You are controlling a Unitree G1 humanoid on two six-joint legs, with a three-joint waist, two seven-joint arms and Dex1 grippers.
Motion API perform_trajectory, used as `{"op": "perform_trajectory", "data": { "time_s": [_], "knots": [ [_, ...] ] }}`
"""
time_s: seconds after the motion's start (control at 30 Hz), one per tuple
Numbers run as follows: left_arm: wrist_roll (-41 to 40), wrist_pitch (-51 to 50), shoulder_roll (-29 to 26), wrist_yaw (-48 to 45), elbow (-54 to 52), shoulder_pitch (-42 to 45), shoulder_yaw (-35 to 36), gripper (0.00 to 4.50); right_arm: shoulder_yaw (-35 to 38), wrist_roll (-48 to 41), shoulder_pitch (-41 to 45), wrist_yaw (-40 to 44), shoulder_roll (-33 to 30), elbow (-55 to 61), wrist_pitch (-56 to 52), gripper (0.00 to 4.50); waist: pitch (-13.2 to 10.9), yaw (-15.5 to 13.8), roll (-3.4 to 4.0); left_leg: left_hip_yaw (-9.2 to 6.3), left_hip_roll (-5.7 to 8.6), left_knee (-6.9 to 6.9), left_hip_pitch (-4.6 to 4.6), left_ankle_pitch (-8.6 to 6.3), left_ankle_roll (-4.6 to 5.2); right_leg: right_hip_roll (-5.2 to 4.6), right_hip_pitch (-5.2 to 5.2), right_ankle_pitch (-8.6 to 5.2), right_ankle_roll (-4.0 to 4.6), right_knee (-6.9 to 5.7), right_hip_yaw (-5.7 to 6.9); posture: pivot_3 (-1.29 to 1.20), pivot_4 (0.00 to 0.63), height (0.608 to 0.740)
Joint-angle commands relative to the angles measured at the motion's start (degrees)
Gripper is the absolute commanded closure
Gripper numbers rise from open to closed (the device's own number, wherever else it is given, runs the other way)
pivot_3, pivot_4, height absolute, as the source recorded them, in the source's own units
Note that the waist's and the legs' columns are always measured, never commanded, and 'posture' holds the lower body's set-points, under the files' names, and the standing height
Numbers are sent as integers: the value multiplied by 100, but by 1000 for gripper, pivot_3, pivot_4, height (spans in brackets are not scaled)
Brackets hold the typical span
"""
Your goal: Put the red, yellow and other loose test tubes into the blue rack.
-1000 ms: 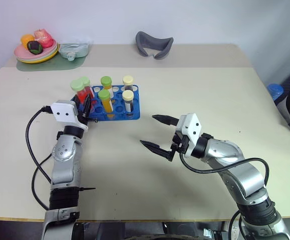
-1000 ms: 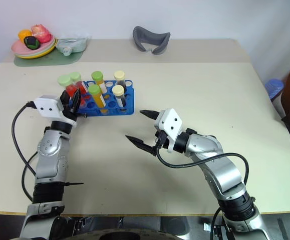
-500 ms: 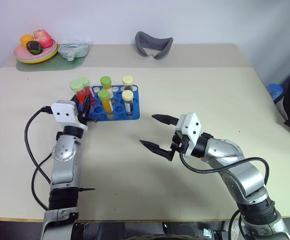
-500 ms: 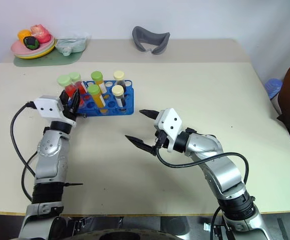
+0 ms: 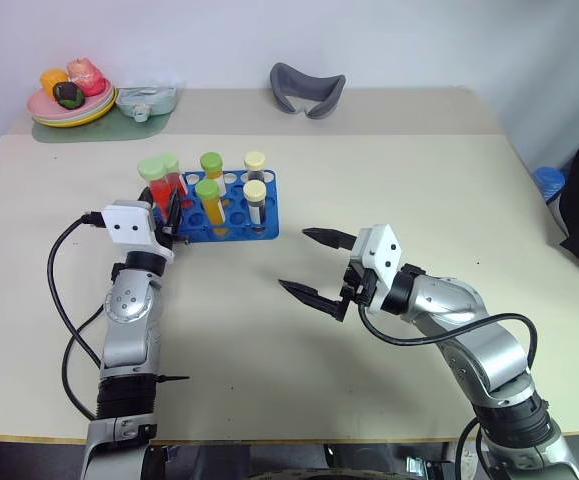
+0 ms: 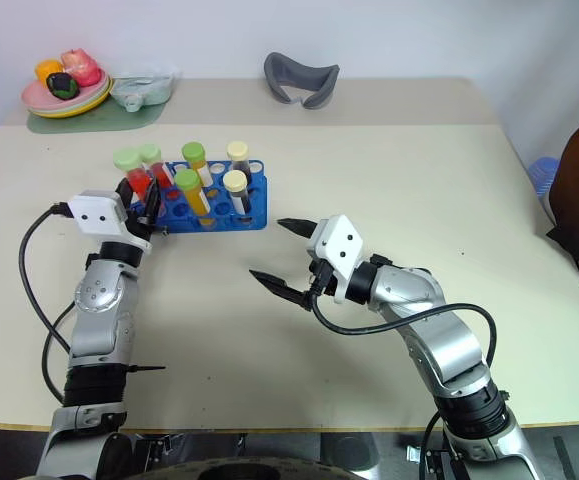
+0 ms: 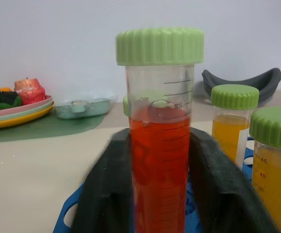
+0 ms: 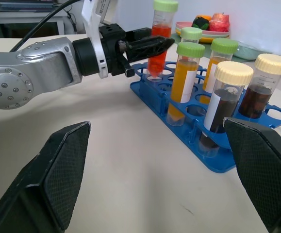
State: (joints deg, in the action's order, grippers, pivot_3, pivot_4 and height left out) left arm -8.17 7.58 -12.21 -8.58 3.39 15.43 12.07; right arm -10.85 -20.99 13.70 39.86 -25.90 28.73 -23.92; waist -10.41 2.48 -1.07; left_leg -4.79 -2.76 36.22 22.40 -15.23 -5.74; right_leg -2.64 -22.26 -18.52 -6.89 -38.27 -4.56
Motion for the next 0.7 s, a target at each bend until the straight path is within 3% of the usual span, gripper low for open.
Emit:
{"op": "perform_trajectory", "data": {
  "time_s": [0.03,0.1,0.7],
  "knots": [
    [-58,-5,-51,21,-23,56,80,810,61,-67,94,24,11,92,12,0,0,-4,0,0,0,0,0,0,0,0,0,0,0,0,0,0,150,740],
    [-79,-28,-44,44,-19,68,98,27,59,-73,97,32,12,92,7,0,0,-5,0,0,0,0,1,0,0,0,0,0,0,1,0,0,150,740],
    [-154,-592,-69,47,-180,263,-53,27,99,-120,38,26,0,198,-87,0,0,-3,0,0,0,-1,1,0,0,0,0,0,0,1,0,0,150,740]
  ]
}}
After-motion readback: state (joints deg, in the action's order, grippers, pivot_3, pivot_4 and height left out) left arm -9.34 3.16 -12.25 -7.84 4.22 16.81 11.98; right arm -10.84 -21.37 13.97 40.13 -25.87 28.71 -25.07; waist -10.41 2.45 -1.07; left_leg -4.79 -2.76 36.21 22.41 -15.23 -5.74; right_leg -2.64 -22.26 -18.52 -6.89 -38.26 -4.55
